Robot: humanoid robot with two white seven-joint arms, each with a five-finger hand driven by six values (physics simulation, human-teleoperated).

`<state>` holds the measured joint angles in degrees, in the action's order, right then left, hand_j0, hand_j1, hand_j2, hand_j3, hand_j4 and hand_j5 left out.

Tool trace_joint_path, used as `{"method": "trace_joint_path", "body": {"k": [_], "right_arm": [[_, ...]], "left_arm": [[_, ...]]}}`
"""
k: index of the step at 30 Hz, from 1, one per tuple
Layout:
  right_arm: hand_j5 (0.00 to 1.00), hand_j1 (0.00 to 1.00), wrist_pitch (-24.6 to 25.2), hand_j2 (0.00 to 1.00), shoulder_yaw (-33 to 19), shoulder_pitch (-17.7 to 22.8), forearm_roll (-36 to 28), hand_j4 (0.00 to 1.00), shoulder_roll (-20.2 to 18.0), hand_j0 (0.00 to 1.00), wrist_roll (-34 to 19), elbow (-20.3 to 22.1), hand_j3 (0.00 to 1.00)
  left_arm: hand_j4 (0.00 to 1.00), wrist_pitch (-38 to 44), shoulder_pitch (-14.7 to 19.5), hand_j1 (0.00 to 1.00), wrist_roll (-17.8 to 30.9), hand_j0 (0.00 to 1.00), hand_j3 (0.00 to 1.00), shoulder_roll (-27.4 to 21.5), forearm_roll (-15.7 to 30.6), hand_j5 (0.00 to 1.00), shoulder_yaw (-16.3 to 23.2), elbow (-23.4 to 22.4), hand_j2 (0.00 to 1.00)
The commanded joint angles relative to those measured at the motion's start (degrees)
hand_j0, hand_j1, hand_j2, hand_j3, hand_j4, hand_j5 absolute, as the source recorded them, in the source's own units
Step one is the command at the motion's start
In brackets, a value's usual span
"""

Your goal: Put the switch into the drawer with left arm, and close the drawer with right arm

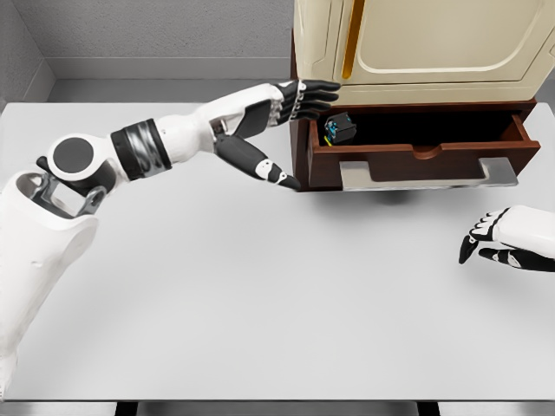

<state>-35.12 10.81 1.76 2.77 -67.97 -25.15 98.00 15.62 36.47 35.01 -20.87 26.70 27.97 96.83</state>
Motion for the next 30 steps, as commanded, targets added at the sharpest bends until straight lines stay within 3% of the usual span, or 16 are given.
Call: {"method": "trace_joint_path", "body": {"k": [1, 10, 20, 30], "right_arm": [[0.48, 0.48, 0.12, 0.48, 0.0, 0.0, -0.39, 0.48, -0.06, 0.48, 0.02, 0.0, 0.48], [0.48, 0.48, 0.12, 0.48, 0.0, 0.09, -0.39, 0.48, -0.06, 0.48, 0.02, 0.0, 0.48], [0.48, 0.48, 0.12, 0.48, -0.08, 0.09, -0.39, 0.48, -0.15, 0.48, 0.02, -0.7, 0.48], [0.49, 0.49, 0.12, 0.49, -0.08, -0.09, -0.31, 0.49, -0.23, 0.49, 0.02, -1.93, 0.49]], "left_arm": [[1.0, 0.29, 0.0, 1.0, -0.01, 1.0, 1.0, 2.06, -1.3, 1.0, 0.33, -2.43, 1.0], [1.0, 0.29, 0.18, 1.0, -0.01, 1.0, 1.0, 3.56, -2.01, 1.0, 1.3, -5.78, 1.0], [1.0, 1.0, 0.88, 1.0, -0.01, 1.0, 1.0, 7.42, -6.66, 1.0, 1.21, -8.59, 1.0], [1.0, 0.99, 1.14, 1.0, -0.01, 1.0, 1.0, 10.59, -7.28, 1.0, 3.85, -4.72, 1.0]]}}
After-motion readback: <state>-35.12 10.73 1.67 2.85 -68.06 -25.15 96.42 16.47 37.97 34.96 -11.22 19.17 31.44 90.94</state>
